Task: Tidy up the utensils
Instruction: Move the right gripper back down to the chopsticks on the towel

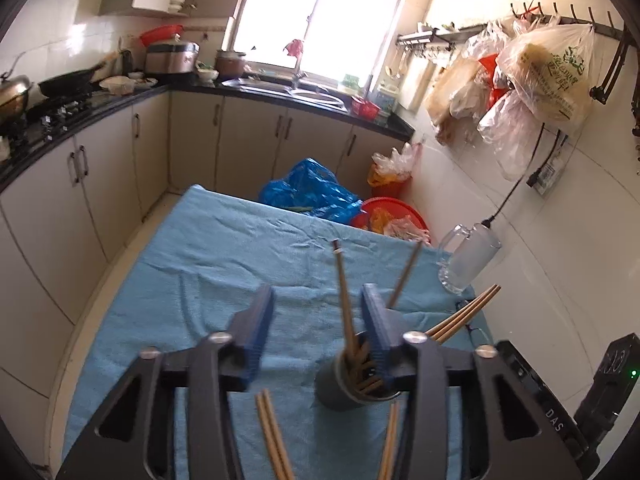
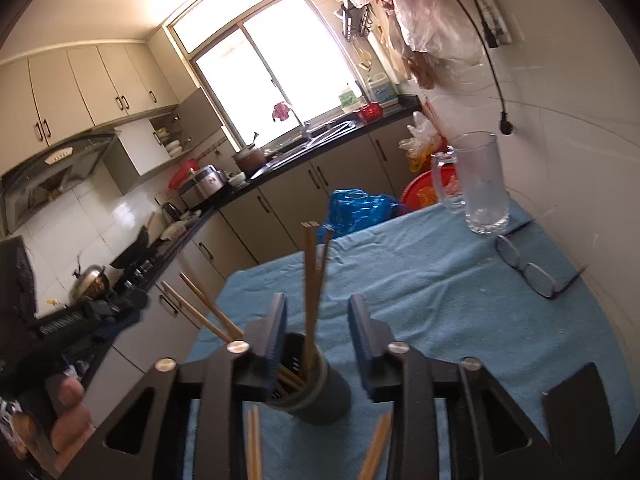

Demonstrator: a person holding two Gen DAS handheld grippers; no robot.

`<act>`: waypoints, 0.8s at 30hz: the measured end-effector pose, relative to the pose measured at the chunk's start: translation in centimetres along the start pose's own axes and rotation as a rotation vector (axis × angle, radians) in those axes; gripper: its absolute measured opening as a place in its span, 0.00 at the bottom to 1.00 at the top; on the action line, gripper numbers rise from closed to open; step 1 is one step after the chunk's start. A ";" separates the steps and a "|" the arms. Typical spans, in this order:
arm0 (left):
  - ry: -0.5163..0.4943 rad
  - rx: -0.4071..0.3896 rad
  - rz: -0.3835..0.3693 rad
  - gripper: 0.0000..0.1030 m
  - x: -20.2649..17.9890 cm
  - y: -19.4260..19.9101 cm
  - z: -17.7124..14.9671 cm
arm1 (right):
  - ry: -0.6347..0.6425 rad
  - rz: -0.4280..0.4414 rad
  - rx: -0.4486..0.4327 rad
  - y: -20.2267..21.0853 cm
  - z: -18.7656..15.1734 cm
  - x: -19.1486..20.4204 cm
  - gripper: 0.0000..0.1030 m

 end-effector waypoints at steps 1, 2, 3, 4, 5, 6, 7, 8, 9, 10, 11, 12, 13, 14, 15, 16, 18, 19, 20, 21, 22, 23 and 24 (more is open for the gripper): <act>0.000 -0.007 0.015 0.50 0.3 0.5 -0.5 | 0.000 -0.008 0.009 0.1 -0.5 -0.4 0.42; 0.002 -0.010 0.027 0.51 0.7 0.8 -1.0 | -0.001 -0.010 0.018 0.2 -0.9 -0.7 0.43; 0.007 -0.009 0.038 0.51 1.1 1.2 -1.8 | 0.001 -0.017 0.029 0.2 -1.6 -1.2 0.46; 0.014 -0.007 0.045 0.52 1.6 1.5 -2.7 | 0.007 -0.032 0.047 0.2 -2.5 -1.7 0.48; 0.021 0.000 0.058 0.54 2.3 1.7 -4.0 | 0.012 -0.045 0.061 0.1 -3.1 -2.2 0.48; 0.020 0.015 0.078 0.55 2.9 1.8 -5.3 | 0.014 -0.056 0.074 0.1 -3.9 -2.5 0.48; 0.019 0.026 0.093 0.55 3.5 1.8 -6.3 | 0.018 -0.066 0.093 0.0 -5.1 -3.1 0.48; 0.022 0.042 0.115 0.55 4.2 1.8 -7.7 | 0.018 -0.075 0.111 -0.2 -6.0 -3.5 0.48; 0.030 0.063 0.135 0.55 4.9 1.6 -9.2 | 0.010 -0.086 0.138 -0.4 -7.2 -4.1 0.48; 0.042 0.086 0.148 0.55 5.6 1.3 -10.8 | -0.001 -0.087 0.159 -0.6 -8.2 -4.5 0.48; 0.056 0.107 0.158 0.56 6.2 1.1 -12.2 | -0.010 -0.082 0.180 -0.8 -9.0 -4.8 0.48; 0.072 0.133 0.174 0.56 7.0 0.8 -13.7 | -0.016 -0.076 0.201 -1.0 -9.8 -5.0 0.48; 0.086 0.156 0.195 0.56 7.9 0.6 -15.3 | -0.024 -0.078 0.224 -1.3 -10.8 -5.4 0.48; 0.090 0.162 0.206 0.56 8.4 0.6 -16.2 | -0.028 -0.087 0.232 -1.4 -11.4 -5.6 0.48; 0.092 0.167 0.221 0.56 8.9 0.5 -17.2 | -0.029 -0.095 0.238 -1.3 -11.9 -5.8 0.47; 0.091 0.172 0.226 0.56 9.3 0.4 -18.0 | -0.026 -0.098 0.241 -1.3 -12.3 -5.9 0.47; 0.080 0.160 0.240 0.56 9.8 0.6 -19.1 | -0.014 -0.106 0.237 -1.0 -13.2 -5.9 0.42; 0.065 0.150 0.259 0.56 9.8 0.7 -19.5 | -0.004 -0.117 0.234 -1.0 -13.6 -5.9 0.41; 0.047 0.141 0.276 0.56 10.0 0.7 -19.8 | -0.002 -0.119 0.234 -1.0 -13.9 -5.8 0.38; 0.040 0.139 0.278 0.56 10.0 0.5 -20.0 | -0.003 -0.116 0.237 -0.9 -14.1 -5.6 0.37; 0.038 0.138 0.279 0.56 10.0 0.4 -20.3 | -0.006 -0.114 0.239 -1.0 -14.4 -5.5 0.37; 0.039 0.140 0.281 0.56 10.0 0.5 -20.4 | -0.005 -0.117 0.236 -1.1 -14.7 -5.6 0.37; 0.037 0.136 0.278 0.57 10.0 0.6 -20.4 | 0.000 -0.123 0.234 -1.2 -15.1 -5.6 0.37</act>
Point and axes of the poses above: each gripper's, at about its wrist camera, not at the fingertips, and y roughly against the way its jaws point, x to its left, z to its top, the point moved 6 cm from there along -y, roughly the way its jaws point, and after that the axes turned 13 degrees about -z, right-handed, at the moved point
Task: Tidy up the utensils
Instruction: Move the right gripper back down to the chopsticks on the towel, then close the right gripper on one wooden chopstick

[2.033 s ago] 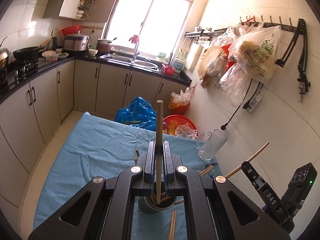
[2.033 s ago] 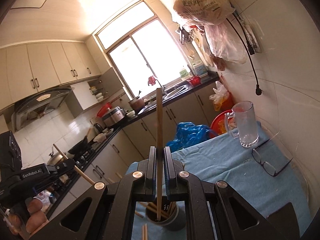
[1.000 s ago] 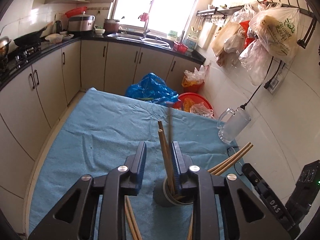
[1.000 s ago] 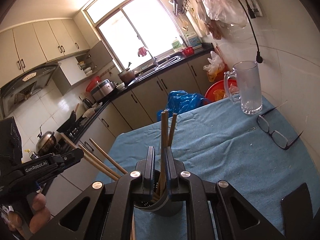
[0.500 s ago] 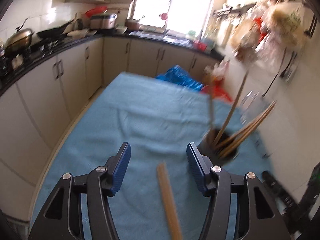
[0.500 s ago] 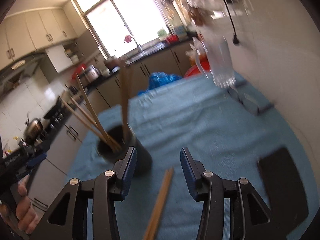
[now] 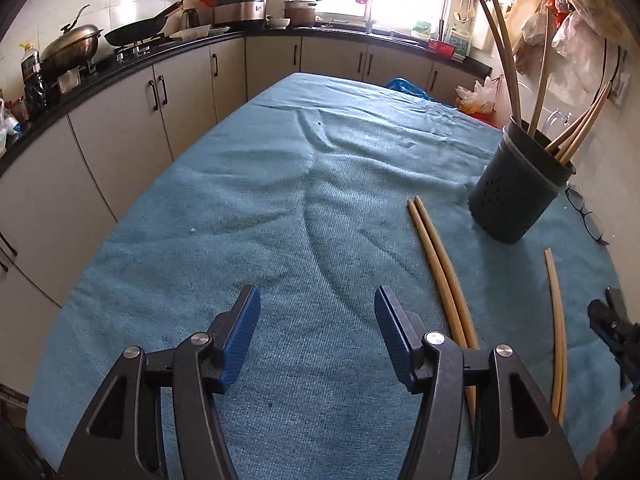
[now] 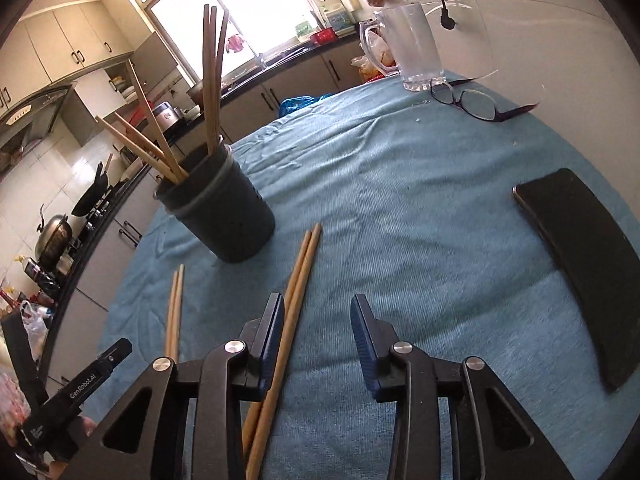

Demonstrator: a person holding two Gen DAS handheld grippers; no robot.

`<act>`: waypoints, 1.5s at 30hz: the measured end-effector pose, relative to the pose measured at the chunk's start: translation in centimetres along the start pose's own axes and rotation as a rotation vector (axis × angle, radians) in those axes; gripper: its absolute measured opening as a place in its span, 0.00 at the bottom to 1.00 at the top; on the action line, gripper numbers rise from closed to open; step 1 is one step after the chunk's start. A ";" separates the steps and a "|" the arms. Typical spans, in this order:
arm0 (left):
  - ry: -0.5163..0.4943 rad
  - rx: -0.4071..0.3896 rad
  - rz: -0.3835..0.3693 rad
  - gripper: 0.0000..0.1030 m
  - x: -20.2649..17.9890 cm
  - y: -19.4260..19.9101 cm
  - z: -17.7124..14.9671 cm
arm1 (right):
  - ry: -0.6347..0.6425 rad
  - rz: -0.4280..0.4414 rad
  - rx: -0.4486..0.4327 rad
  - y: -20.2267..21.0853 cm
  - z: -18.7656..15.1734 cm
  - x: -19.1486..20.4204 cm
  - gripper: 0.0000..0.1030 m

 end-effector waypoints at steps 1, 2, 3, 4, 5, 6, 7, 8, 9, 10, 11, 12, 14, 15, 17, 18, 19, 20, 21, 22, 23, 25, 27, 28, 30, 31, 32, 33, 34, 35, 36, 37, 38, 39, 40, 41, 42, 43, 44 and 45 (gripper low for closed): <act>-0.002 -0.007 -0.003 0.57 -0.1 0.1 0.1 | 0.006 -0.009 0.002 -0.2 -0.2 0.1 0.37; -0.004 -0.006 -0.005 0.58 -0.2 0.0 0.2 | 0.009 -0.015 0.006 -0.4 -0.6 0.3 0.36; -0.008 -0.001 -0.013 0.58 -0.3 -0.1 0.2 | 0.008 -0.018 0.011 -0.6 -0.7 0.3 0.36; -0.011 0.008 -0.026 0.59 -0.4 -0.3 0.3 | 0.004 -0.018 0.015 -0.7 -0.7 0.2 0.36; -0.011 0.017 -0.036 0.59 -0.5 -0.4 0.3 | 0.000 -0.014 0.012 -0.8 -0.7 0.2 0.36; -0.009 0.023 -0.038 0.59 -0.4 -0.5 0.3 | -0.001 -0.009 0.009 -0.8 -0.7 0.2 0.36; -0.004 0.024 -0.039 0.59 -0.4 -0.5 0.2 | -0.001 -0.002 0.011 -0.8 -0.7 0.2 0.36; -0.001 0.025 -0.046 0.59 -0.4 -0.6 0.2 | 0.001 0.003 0.013 -0.9 -0.8 0.2 0.36; 0.001 0.026 -0.051 0.59 -0.4 -0.6 0.2 | 0.002 0.005 0.017 -0.9 -0.8 0.3 0.36; 0.002 0.027 -0.051 0.59 -0.4 -0.7 0.3 | 0.006 0.005 0.020 -1.0 -0.9 0.4 0.36; 0.002 0.027 -0.055 0.59 -0.4 -0.7 0.3 | 0.011 0.006 0.021 -1.0 -0.9 0.5 0.36; 0.002 0.026 -0.060 0.59 -0.4 -0.7 0.3 | 0.018 0.008 0.022 -1.0 -0.9 0.7 0.36; 0.003 0.027 -0.063 0.59 -0.4 -0.7 0.3 | 0.034 -0.001 0.020 -1.0 -0.9 1.0 0.36; 0.003 0.027 -0.067 0.59 -0.4 -0.8 0.4 | 0.042 -0.007 0.021 -1.1 -0.9 1.2 0.33; 0.002 0.028 -0.072 0.59 -0.5 -0.8 0.3 | 0.056 -0.022 0.029 -1.3 -1.1 1.4 0.31; 0.002 0.026 -0.071 0.59 -0.5 -0.8 0.3 | 0.063 -0.031 0.035 -1.4 -1.1 1.6 0.27; 0.002 0.026 -0.074 0.59 -0.5 -0.8 0.3 | 0.073 -0.031 0.039 -1.5 -1.2 1.9 0.26; 0.001 0.026 -0.077 0.59 -0.6 -0.8 0.3 | 0.083 -0.032 0.042 -1.5 -1.3 2.2 0.25; 0.001 0.025 -0.077 0.59 -0.6 -0.8 0.3 | 0.095 -0.039 0.046 -1.7 -1.4 2.6 0.25; 0.001 0.023 -0.078 0.59 -0.6 -0.7 0.3 | 0.106 -0.046 0.050 -1.7 -1.5 3.0 0.25; 0.000 0.021 -0.081 0.59 -0.6 -0.7 0.3 | 0.115 -0.046 0.052 -1.8 -1.6 3.3 0.25; 0.000 0.021 -0.082 0.59 -0.6 -0.7 0.3 | 0.140 -0.063 0.052 -2.0 -1.7 3.9 0.24; 0.001 0.023 -0.085 0.59 -0.6 -0.7 0.3 | 0.151 -0.090 0.048 -1.9 -1.7 4.0 0.20; 0.002 0.023 -0.086 0.59 -0.6 -0.7 0.3 | 0.149 -0.101 0.052 -1.9 -1.7 3.9 0.20; 0.001 0.024 -0.085 0.59 -0.6 -0.7 0.3 | 0.142 -0.120 0.063 -1.9 -1.8 3.5 0.19; 0.001 0.023 -0.084 0.59 -0.6 -0.7 0.3 | 0.142 -0.133 0.063 -1.8 -1.7 3.3 0.19; 0.001 0.023 -0.083 0.59 -0.6 -0.7 0.3 | 0.144 -0.143 0.065 -1.7 -1.7 3.2 0.19; 0.001 0.024 -0.083 0.59 -0.6 -0.7 0.3 | 0.148 -0.150 0.068 -1.8 -1.6 3.2 0.19; 0.002 0.025 -0.082 0.59 -0.5 -0.8 0.3 | 0.155 -0.153 0.072 -1.8 -1.5 3.2 0.19; 0.002 0.026 -0.080 0.59 -0.5 -0.8 0.3 | 0.161 -0.159 0.071 -2.0 -1.4 3.3 0.19; 0.001 0.026 -0.077 0.59 -0.5 -0.8 0.3 | 0.167 -0.170 0.072 -2.1 -1.2 3.4 0.19; 0.000 0.027 -0.075 0.59 -0.5 -0.8 0.2 | 0.182 -0.183 0.076 -2.6 -0.8 3.6 0.19; -0.002 0.028 -0.072 0.59 -0.5 -0.8 0.2 | 0.196 -0.194 0.080 -2.9 -0.5 3.8 0.19; -0.003 0.028 -0.070 0.59 -0.5 -0.9 0.2 | 0.208 -0.204 0.085 -3.2 -0.2 3.9 0.19; -0.003 0.029 -0.066 0.59 -0.5 -0.9 0.2 | 0.222 -0.216 0.092 -3.6 0.2 4.1 0.19; -0.002 0.029 -0.065 0.59 -0.5 -1.0 0.2 | 0.238 -0.225 0.091 -3.9 0.4 4.2 0.18; -0.001 0.031 -0.063 0.59 -0.5 -1.0 0.2 | 0.259 -0.240 0.085 -4.2 0.6 4.4 0.12; -0.001 0.031 -0.062 0.59 -0.5 -1.0 0.2 | 0.268 -0.251 0.079 -4.3 0.8 4.4 0.11; -0.001 0.032 -0.059 0.59 -0.5 -1.0 0.2 | 0.271 -0.249 0.071 -4.5 1.0 4.4 0.10; -0.001 0.032 -0.056 0.59 -0.5 -1.0 0.2 | 0.269 -0.246 0.065 -4.6 1.1 4.3 0.08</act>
Point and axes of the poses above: each gripper's, at about its wrist camera, not at the fingertips, and y roughly against the way its jaws point, x to its left, z to its top, the point moved 6 cm from there along -y, roughly the way its jaws point, and after that the axes turned 13 degrees about -z, right-handed, at the moved point
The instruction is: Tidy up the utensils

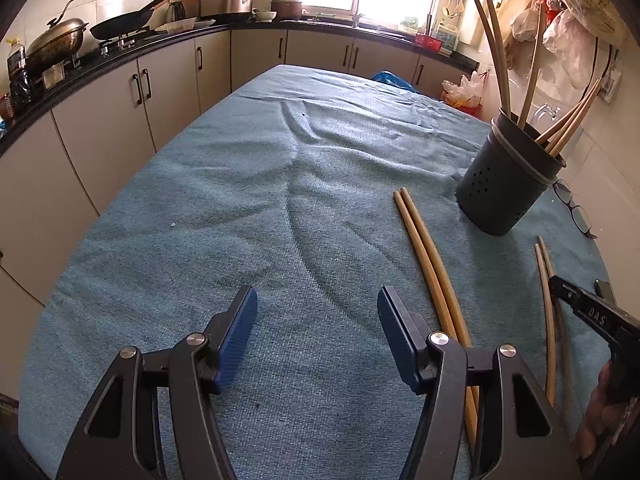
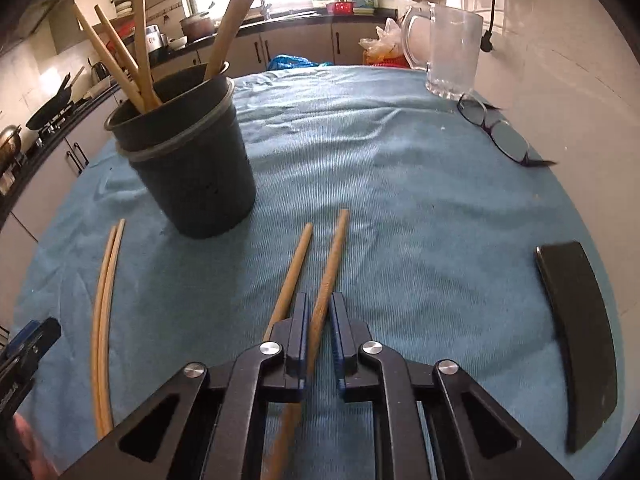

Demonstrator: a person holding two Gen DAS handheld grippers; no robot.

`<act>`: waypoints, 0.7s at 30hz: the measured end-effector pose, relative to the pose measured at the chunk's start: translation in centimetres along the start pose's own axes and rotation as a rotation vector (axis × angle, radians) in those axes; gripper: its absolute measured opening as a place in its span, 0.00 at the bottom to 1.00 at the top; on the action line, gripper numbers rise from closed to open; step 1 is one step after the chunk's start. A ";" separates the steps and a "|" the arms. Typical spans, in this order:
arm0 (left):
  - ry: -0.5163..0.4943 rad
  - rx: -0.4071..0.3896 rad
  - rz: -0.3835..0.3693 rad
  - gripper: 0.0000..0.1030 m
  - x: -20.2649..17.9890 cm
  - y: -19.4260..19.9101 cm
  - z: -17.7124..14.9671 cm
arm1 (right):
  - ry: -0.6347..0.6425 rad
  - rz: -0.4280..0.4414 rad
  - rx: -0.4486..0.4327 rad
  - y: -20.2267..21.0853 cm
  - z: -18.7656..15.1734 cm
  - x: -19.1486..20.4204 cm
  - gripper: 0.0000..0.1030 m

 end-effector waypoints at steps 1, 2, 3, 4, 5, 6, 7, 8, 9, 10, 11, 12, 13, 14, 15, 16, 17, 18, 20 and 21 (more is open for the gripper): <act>0.000 0.001 0.002 0.59 0.0 0.0 0.0 | -0.013 0.012 -0.013 -0.1 0.1 -0.2 0.08; -0.001 0.001 0.005 0.59 0.0 0.0 0.0 | -0.026 0.027 -0.022 -0.2 0.1 -0.4 0.08; -0.001 0.002 0.010 0.59 0.0 0.0 0.0 | -0.042 0.045 -0.030 -0.3 0.2 -0.6 0.08; -0.001 0.006 0.015 0.59 0.0 -0.1 -0.1 | -0.077 0.093 -0.040 -0.3 0.2 -1.0 0.08; -0.001 0.011 0.018 0.59 0.0 -0.2 -0.1 | -0.106 0.145 -0.037 -0.4 0.2 -1.3 0.08; -0.002 0.009 0.024 0.59 -0.1 -0.1 -0.1 | -0.137 0.194 -0.033 -0.5 0.2 -1.7 0.08; -0.006 0.003 0.033 0.59 -0.2 0.0 -0.1 | -0.183 0.252 -0.030 -0.7 0.2 -2.3 0.08; -0.012 0.004 0.040 0.59 -0.3 0.0 0.0 | -0.212 0.287 -0.030 -0.8 0.2 -2.8 0.07; -0.021 0.018 0.044 0.59 -0.6 0.0 0.0 | -0.231 0.312 -0.037 -0.8 0.4 -3.2 0.07; -0.026 0.036 0.037 0.59 -0.9 -0.2 -0.1 | -0.241 0.329 -0.064 -0.4 0.7 -3.6 0.07; -0.021 0.054 0.024 0.59 -1.1 -0.3 0.0 | -0.242 0.330 -0.086 -0.1 0.9 -3.8 0.07; -0.012 0.071 0.007 0.59 -1.5 -0.4 0.1 | -0.247 0.334 -0.108 0.4 1.2 -4.0 0.07; -0.010 0.088 -0.010 0.59 -2.0 -0.6 0.3 | -0.260 0.355 -0.127 0.9 1.4 -4.2 0.07; -0.011 0.109 -0.022 0.59 -2.4 -0.8 0.6 | -0.269 0.375 -0.134 1.2 1.4 -4.2 0.07; -0.010 0.127 -0.026 0.58 -2.8 -1.1 1.0 | -0.270 0.395 -0.142 1.5 1.4 -4.2 0.07; -0.004 0.146 -0.033 0.55 -3.1 -1.5 1.4 | -0.266 0.400 -0.145 1.7 1.3 -4.1 0.07; 0.010 0.167 -0.043 0.46 -3.2 -1.9 1.8 | -0.264 0.405 -0.150 1.8 1.3 -4.1 0.07; 0.028 0.193 -0.058 0.41 -3.3 -2.3 2.1 | -0.266 0.413 -0.151 1.9 1.4 -4.0 0.07; 0.048 0.232 -0.078 0.37 -3.6 -3.2 2.8 | -0.276 0.428 -0.157 2.3 1.5 -4.1 0.07; 0.051 0.242 -0.071 0.34 -3.7 -3.5 3.0 | -0.280 0.433 -0.162 2.5 1.5 -4.2 0.07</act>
Point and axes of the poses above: each gripper's, at about its wrist camera, not at the fingertips, and y roughly against the way its jaws point, x to its left, z to its top, the point moved 6 cm from there along -y, roughly the way its jaws point, and after that the axes turned 13 degrees about -z, right-handed, at the moved point
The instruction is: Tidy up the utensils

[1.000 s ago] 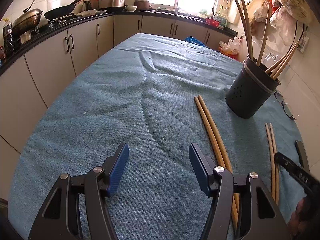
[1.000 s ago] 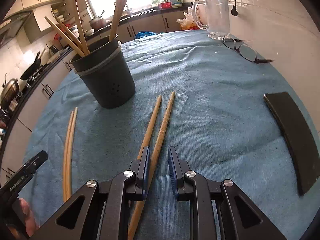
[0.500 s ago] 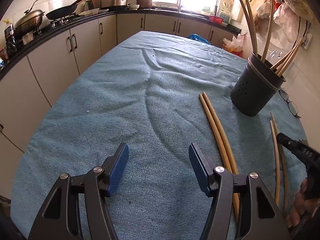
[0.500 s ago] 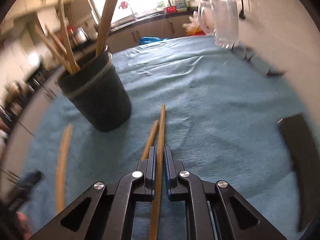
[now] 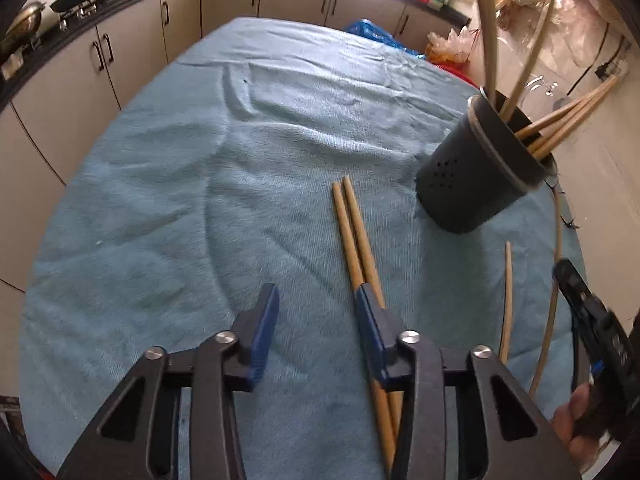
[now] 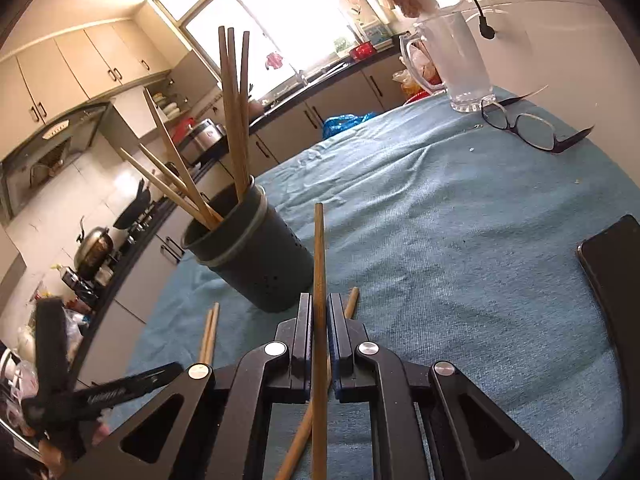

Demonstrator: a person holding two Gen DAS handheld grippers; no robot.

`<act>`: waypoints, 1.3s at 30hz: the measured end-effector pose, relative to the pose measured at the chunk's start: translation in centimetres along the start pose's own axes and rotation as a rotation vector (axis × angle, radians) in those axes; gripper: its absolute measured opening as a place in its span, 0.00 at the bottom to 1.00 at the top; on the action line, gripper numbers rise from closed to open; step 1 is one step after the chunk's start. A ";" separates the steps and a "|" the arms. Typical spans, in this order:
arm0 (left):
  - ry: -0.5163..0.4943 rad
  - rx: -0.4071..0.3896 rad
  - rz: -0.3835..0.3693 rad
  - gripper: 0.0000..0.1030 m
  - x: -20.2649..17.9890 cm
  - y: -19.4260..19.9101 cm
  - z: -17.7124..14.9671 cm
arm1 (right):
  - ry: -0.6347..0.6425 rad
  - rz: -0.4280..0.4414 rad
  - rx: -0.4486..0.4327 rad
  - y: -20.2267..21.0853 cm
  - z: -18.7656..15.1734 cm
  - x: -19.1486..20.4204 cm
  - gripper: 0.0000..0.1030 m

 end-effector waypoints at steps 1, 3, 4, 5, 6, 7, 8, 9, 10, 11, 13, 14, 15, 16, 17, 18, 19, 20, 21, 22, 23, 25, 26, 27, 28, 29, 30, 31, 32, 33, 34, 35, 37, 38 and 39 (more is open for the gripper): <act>0.001 0.005 0.004 0.33 -0.1 -0.2 0.3 | -0.003 0.008 -0.006 0.2 0.1 0.0 0.07; 0.002 0.015 0.006 0.27 -0.4 -0.5 0.6 | -0.006 0.011 -0.012 0.4 0.0 -0.1 0.07; 0.002 0.022 0.018 0.22 -0.4 -0.7 0.7 | -0.009 0.017 -0.013 0.5 -0.1 0.0 0.07; 0.006 0.031 0.030 0.18 -0.3 -1.0 0.8 | -0.013 0.024 -0.013 0.6 -0.1 0.0 0.07; 0.013 0.041 0.030 0.18 -0.4 -1.3 0.8 | -0.013 0.028 -0.014 0.6 -0.1 0.1 0.07; 0.019 0.048 0.029 0.18 -0.4 -1.5 0.8 | -0.011 0.030 -0.016 0.7 -0.1 0.2 0.07; 0.017 0.049 0.031 0.18 -0.5 -1.6 0.9 | -0.010 0.032 -0.018 0.7 0.0 0.2 0.07; 0.008 0.049 0.033 0.18 -0.7 -1.6 0.9 | -0.009 0.034 -0.019 0.8 -0.1 0.2 0.07; 0.002 0.053 0.032 0.18 -0.8 -1.7 0.9 | -0.008 0.035 -0.020 0.8 -0.1 0.2 0.07; 0.000 0.057 0.028 0.18 -1.0 -1.9 1.0 | -0.007 0.035 -0.020 0.8 -0.1 0.2 0.07; 0.003 0.061 0.026 0.18 -1.2 -1.9 1.1 | -0.004 0.035 -0.018 0.8 -0.1 0.2 0.07; 0.007 0.064 0.018 0.18 -1.3 -1.8 1.0 | -0.004 0.033 -0.019 0.8 -0.1 0.2 0.07; 0.011 0.064 0.010 0.18 -1.2 -1.8 1.1 | -0.004 0.031 -0.020 0.8 -0.1 0.2 0.07; 0.013 0.061 0.004 0.18 -1.2 -1.7 1.3 | -0.004 0.030 -0.020 0.8 0.0 0.1 0.07; 0.013 0.053 -0.001 0.18 -1.2 -1.5 1.4 | -0.004 0.029 -0.019 0.7 0.0 0.1 0.07; 0.010 0.047 -0.002 0.18 -1.3 -1.4 1.5 | -0.003 0.027 -0.018 0.7 0.0 0.0 0.07; 0.009 0.046 -0.004 0.18 -1.4 -1.3 1.5 | -0.002 0.026 -0.016 0.6 0.0 0.1 0.07; 0.007 0.046 -0.009 0.18 -1.4 -1.3 1.6 | -0.001 0.025 -0.015 0.6 0.0 0.1 0.07; 0.002 0.046 -0.008 0.18 -1.5 -1.3 1.6 | 0.000 0.025 -0.014 0.5 -0.1 0.1 0.07; -0.003 0.048 -0.004 0.18 -1.5 -1.4 1.6 | 0.002 0.023 -0.015 0.5 -0.1 0.1 0.07; -0.005 0.053 -0.002 0.18 -1.5 -1.6 1.5 | 0.004 0.021 -0.016 0.5 -0.1 0.1 0.07; -0.003 0.059 -0.011 0.18 -1.7 -1.9 1.4 | 0.004 0.016 -0.014 0.5 -0.1 0.0 0.07; -0.004 0.059 -0.011 0.18 -1.8 -1.9 1.4 | 0.004 0.013 -0.014 0.4 -0.1 0.0 0.07; -0.008 0.060 -0.011 0.18 -1.8 -2.1 1.5 | 0.003 0.010 -0.013 0.4 -0.1 -0.1 0.07; -0.011 0.061 -0.012 0.18 -1.9 -2.2 1.5 | 0.002 0.008 -0.011 0.3 -0.1 0.0 0.07; -0.014 0.064 -0.012 0.18 -2.0 -2.3 1.4 | 0.003 0.008 -0.009 0.2 -0.1 0.0 0.07; -0.018 0.068 -0.009 0.18 -2.0 -2.5 1.4 | 0.004 0.007 -0.008 0.2 -0.1 0.0 0.07; -0.021 0.071 -0.003 0.18 -2.0 -2.7 1.5 | 0.006 0.006 -0.008 0.2 -0.1 0.0 0.07; -0.025 0.068 0.003 0.18 -2.0 -2.8 1.5 | 0.006 0.006 -0.008 0.2 -0.1 0.0 0.07; -0.029 0.064 0.010 0.18 -2.0 -2.8 1.6 | 0.007 0.006 -0.008 0.2 -0.1 0.0 0.07; -0.031 0.062 0.014 0.18 -2.0 -2.8 1.6 | 0.007 0.006 -0.007 0.2 -0.1 0.0 0.07; -0.029 0.062 0.015 0.18 -2.0 -2.9 1.6 | 0.006 0.005 -0.007 0.2 -0.1 0.0 0.07; -0.031 0.063 0.020 0.18 -2.1 -3.2 1.8 | 0.006 0.003 -0.005 0.1 -0.1 0.0 0.07; -0.046 0.056 0.038 0.18 -2.3 -3.3 1.9 | 0.007 0.003 -0.005 0.1 -0.2 0.0 0.07; -0.056 0.050 0.051 0.17 -2.4 -3.4 1.9 | 0.008 0.003 -0.005 0.1 -0.2 0.1 0.07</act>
Point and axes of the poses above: each gripper's, at about its wrist camera, not at the fingertips, and y roughly against the way its jaws point, x to its left, z to its top, the point moved 6 cm from there along -y, roughly the way its jaws point, and after that the axes turned 13 degrees about -z, right-handed, at the moved point
